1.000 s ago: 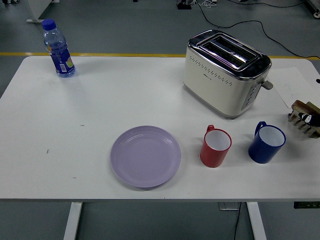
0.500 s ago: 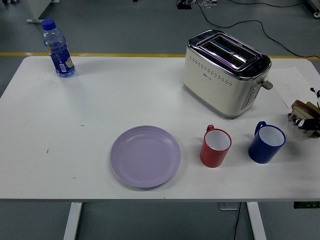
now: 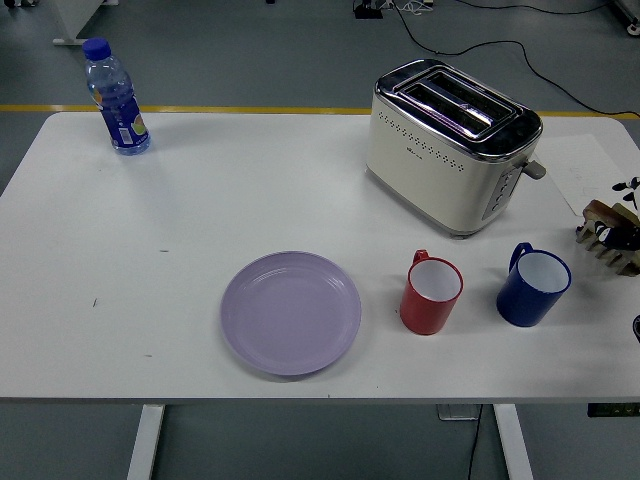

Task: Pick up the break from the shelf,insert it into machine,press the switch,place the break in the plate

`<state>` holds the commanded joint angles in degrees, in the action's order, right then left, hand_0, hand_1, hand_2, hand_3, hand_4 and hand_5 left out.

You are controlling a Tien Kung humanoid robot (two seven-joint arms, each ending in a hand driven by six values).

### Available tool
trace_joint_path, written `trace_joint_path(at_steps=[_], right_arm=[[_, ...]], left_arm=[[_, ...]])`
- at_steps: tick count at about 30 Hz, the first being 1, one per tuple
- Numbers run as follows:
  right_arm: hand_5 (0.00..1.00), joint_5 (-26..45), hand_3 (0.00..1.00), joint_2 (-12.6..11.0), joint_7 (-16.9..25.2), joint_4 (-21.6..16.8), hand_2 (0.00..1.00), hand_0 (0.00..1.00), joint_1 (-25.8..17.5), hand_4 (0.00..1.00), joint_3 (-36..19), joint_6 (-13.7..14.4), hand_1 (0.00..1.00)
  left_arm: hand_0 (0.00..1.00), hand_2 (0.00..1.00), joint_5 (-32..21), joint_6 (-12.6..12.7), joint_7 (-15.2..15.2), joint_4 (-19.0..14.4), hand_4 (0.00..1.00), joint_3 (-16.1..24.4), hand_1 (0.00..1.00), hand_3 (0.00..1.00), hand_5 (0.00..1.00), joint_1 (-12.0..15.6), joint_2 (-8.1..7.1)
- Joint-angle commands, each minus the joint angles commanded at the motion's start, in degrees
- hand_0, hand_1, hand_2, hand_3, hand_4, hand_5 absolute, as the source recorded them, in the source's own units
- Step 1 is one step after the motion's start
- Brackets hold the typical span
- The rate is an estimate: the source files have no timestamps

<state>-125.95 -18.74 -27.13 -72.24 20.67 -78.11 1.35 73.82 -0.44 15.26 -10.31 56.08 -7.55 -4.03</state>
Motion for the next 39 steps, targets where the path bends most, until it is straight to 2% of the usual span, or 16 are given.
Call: trace_joint_path(at_steps=[1, 2, 7, 8, 14, 15, 20, 21, 26, 27, 32, 33, 38, 39], right_arm=[[0.217, -0.1, 0.741, 0.1, 0.0, 0.3, 0.668, 0.675, 0.2, 0.682, 0.0, 0.1, 0.664], [0.19, -0.1, 0.715, 0.1, 0.0, 0.4, 0.624, 0.636, 0.3, 0.663, 0.0, 0.2, 0.621], [0.19, -0.3, 0.715, 0.3, -0.1, 1.6, 0.624, 0.636, 1.0, 0.663, 0.5, 0.0, 0.621], [0.18, -0.3, 0.68, 0.3, -0.2, 1.9, 0.577, 0.563, 1.2, 0.666, 0.7, 0.0, 0.571], [0.18, -0.4, 0.68, 0.4, -0.7, 2.9, 0.577, 0.563, 1.8, 0.666, 1.5, 0.5, 0.571], [0.181, -0.5, 0.653, 0.5, -0.8, 3.1, 0.532, 0.49, 1.8, 0.662, 1.5, 0.7, 0.523], [0.181, -0.7, 0.653, 0.3, -1.1, 3.7, 0.532, 0.49, 2.1, 0.662, 1.5, 0.8, 0.523], [0.149, -0.7, 0.591, 0.3, -1.1, 3.7, 0.488, 0.417, 2.2, 0.618, 1.5, 0.8, 0.462], [0.149, -0.8, 0.591, 0.4, -1.0, 4.5, 0.488, 0.417, 2.3, 0.618, 1.6, 1.2, 0.462], [0.078, -0.8, 0.554, 0.4, -0.9, 4.7, 0.459, 0.336, 2.3, 0.549, 1.7, 1.4, 0.389], [0.078, -1.6, 0.554, 0.4, 0.1, 5.4, 0.459, 0.336, 2.3, 0.549, 1.8, 3.2, 0.389], [0.002, -1.8, 0.527, 0.4, 0.2, 5.4, 0.452, 0.29, 2.2, 0.471, 1.8, 3.6, 0.38], [0.002, -1.5, 0.527, 0.4, 0.5, 5.5, 0.452, 0.29, 2.4, 0.471, 1.6, 4.1, 0.38], [0.002, -1.4, 0.516, 0.4, 0.6, 5.5, 0.44, 0.326, 2.4, 0.414, 1.5, 4.1, 0.375]], left_arm=[[0.673, 0.676, -0.1, 0.0, 0.0, 0.0, 0.285, -0.1, 0.689, 0.553, 0.882, 0.0, 0.0], [0.673, 0.676, -0.1, 0.0, 0.0, 0.0, 0.285, -0.1, 0.689, 0.553, 0.882, 0.0, 0.0], [0.673, 0.676, -0.2, 0.0, 0.0, 0.0, 0.285, -0.1, 0.689, 0.553, 0.882, -0.1, 0.01], [0.673, 0.677, -0.2, 0.0, 0.0, 0.0, 0.285, -0.1, 0.69, 0.553, 0.881, -0.1, 0.02], [0.673, 0.677, -0.4, 0.0, 0.0, 0.0, 0.285, -0.2, 0.69, 0.553, 0.881, -0.2, 0.05], [0.673, 0.677, -0.5, 0.0, 0.0, 0.0, 0.285, -0.3, 0.69, 0.553, 0.881, -0.2, 0.04], [0.673, 0.677, -0.7, 0.1, -0.1, 0.0, 0.285, -0.4, 0.69, 0.553, 0.881, -0.3, 0.03], [0.673, 0.677, -0.8, 0.1, -0.1, 0.0, 0.284, -0.4, 0.69, 0.554, 0.88, -0.3, 0.03], [0.673, 0.677, -0.6, 0.0, 0.0, 0.0, 0.284, -0.4, 0.69, 0.554, 0.88, -0.4, 0.04], [0.673, 0.677, -0.6, 0.0, 0.0, 0.0, 0.285, -0.4, 0.69, 0.553, 0.881, -0.4, 0.04], [0.673, 0.677, -0.8, 0.0, -0.1, 0.0, 0.285, -0.6, 0.69, 0.553, 0.881, -0.4, 0.04], [0.673, 0.677, -0.8, 0.1, -0.1, 0.0, 0.285, -0.6, 0.69, 0.553, 0.881, -0.4, 0.05], [0.673, 0.677, -0.8, 0.1, -0.1, 0.0, 0.285, -0.6, 0.69, 0.553, 0.881, -0.5, 0.11], [0.673, 0.677, -0.8, 0.2, -0.1, 0.0, 0.285, -0.6, 0.69, 0.553, 0.88, -0.5, 0.12]])
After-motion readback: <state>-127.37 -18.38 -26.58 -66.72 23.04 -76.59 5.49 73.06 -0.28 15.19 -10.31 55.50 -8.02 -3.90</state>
